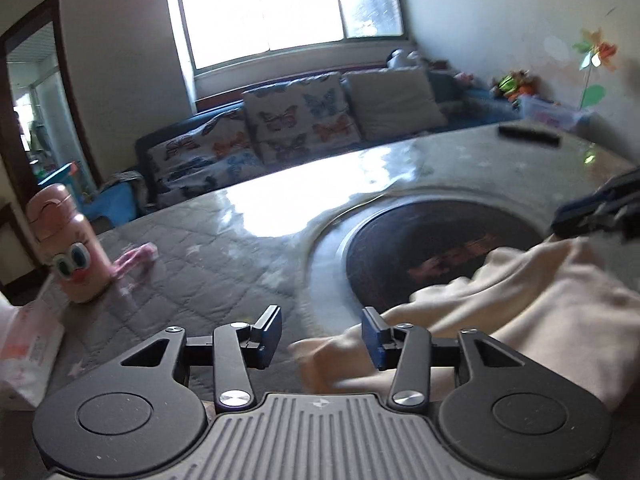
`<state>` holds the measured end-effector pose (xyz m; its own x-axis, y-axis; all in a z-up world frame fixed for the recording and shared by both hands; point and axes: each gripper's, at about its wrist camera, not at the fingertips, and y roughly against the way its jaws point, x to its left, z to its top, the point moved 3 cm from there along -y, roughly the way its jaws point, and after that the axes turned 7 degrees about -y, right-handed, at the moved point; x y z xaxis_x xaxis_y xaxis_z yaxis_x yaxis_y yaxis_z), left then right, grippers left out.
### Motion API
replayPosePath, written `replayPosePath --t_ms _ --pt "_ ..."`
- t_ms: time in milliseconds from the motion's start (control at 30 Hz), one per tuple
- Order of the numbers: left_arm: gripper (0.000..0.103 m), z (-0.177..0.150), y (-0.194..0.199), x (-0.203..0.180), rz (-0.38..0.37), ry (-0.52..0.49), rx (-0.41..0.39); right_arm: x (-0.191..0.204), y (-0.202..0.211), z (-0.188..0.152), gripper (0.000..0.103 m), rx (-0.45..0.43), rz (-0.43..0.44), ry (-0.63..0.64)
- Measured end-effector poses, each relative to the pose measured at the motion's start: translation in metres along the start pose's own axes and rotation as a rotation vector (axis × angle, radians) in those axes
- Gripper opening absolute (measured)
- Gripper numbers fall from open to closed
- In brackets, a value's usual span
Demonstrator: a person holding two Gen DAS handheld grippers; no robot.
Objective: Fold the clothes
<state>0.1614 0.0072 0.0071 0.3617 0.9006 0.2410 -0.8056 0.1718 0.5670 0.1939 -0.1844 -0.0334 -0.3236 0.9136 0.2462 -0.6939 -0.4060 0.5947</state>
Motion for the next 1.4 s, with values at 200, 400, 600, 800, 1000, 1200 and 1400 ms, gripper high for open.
replayPosePath --t_ms 200,400,600,800,1000,1200,1400 --pt "0.031 0.014 -0.008 -0.033 -0.152 -0.021 0.009 0.010 -0.031 -0.009 0.029 0.089 0.027 -0.008" --pt "0.030 0.008 -0.040 -0.036 -0.138 -0.008 0.102 0.017 -0.038 -0.009 0.027 0.090 0.013 0.017" --pt "0.030 0.009 -0.038 -0.029 -0.123 0.024 0.083 0.025 -0.041 -0.007 0.028 0.082 0.017 0.032" --pt "0.032 0.010 -0.051 -0.031 -0.117 0.032 0.096 0.038 -0.062 -0.004 0.028 0.100 -0.015 0.084" --pt "0.033 0.008 -0.050 -0.030 -0.102 0.031 0.082 0.044 -0.069 0.002 0.029 0.099 -0.037 0.100" --pt "0.033 0.005 -0.027 -0.028 -0.093 0.027 0.044 0.039 -0.076 0.003 0.032 0.096 -0.038 0.094" --pt "0.033 -0.008 0.008 -0.039 -0.107 -0.047 0.003 0.051 -0.042 -0.001 0.032 0.047 0.001 0.164"
